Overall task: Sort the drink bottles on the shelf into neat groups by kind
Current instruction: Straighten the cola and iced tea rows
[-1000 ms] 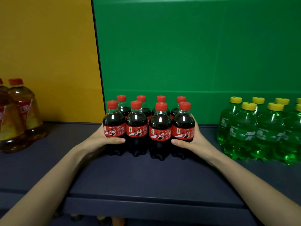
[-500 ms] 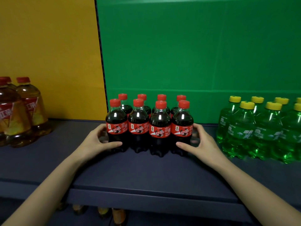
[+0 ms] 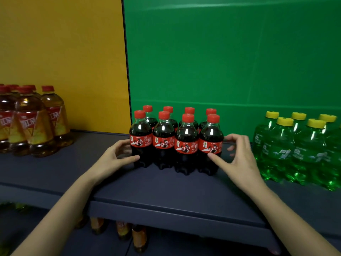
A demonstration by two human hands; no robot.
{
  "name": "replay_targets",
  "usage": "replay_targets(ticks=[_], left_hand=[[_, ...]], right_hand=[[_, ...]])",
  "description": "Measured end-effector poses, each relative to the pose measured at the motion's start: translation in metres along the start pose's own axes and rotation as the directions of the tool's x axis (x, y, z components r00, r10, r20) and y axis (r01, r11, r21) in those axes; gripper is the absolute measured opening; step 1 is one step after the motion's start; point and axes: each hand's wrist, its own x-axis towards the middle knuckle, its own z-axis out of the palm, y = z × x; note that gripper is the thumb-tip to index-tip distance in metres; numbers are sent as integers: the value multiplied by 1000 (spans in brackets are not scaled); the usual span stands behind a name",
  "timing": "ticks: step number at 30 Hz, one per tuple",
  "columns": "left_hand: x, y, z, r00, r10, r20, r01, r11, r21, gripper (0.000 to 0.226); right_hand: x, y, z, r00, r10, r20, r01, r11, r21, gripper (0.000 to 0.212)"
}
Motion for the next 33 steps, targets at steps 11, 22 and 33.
replay_targets(ticks=[11,22,33], left_hand=[[-100,10,-63,878,347,-329,57,607,793,11],[-222,-36,-175,829,242,-505,389,398,831,15],[-259,-99,-312,851,271,-449,353,337,873,32]], right_hand=[[-23,-77,30,922,-293,251,293,955,37,19],[-41,-176,140,771,-463,436,413,886,210,22],[-52,-284,254,775,-410,480,387,909,153,22]])
